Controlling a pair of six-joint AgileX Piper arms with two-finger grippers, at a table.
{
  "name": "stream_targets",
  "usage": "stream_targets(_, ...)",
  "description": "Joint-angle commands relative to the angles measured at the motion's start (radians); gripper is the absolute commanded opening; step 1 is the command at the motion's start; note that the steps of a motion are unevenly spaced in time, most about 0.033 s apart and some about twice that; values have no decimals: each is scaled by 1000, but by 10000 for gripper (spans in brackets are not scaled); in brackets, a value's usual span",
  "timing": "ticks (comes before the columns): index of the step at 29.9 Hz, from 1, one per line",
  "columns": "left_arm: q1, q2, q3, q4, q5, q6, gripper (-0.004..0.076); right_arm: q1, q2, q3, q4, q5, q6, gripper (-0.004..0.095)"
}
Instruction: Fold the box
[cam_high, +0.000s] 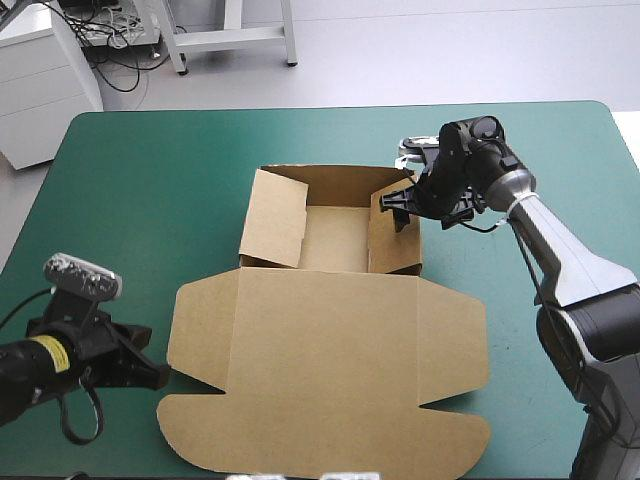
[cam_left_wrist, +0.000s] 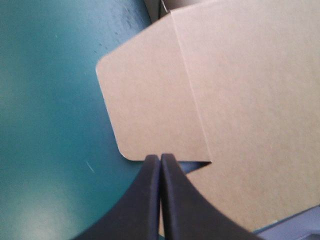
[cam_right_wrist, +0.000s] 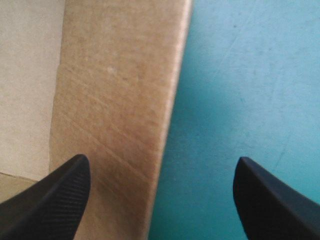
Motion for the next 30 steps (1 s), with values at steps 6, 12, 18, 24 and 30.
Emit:
stream_targets(6,-5,-154,131,-61,41,-56,-32,-4,13,-32,41,-46,-20,523)
stream_targets(12,-5,-188,141,-61,41,-58,-32,-4,15,-32,41,-69,-20,102)
stream_targets(18,-5,-188,141,-54,41,-58,-32,-4,15,-32,41,-68,-49,-23)
stream_targets(24,-5,-188,141,-52,41,-58,-32,-4,13,-37,40,-59,-107,-23)
stream_targets(30,-5,-188,141,-52,41,-62,-32,-40,13,-147,-41,-33,-145,-23)
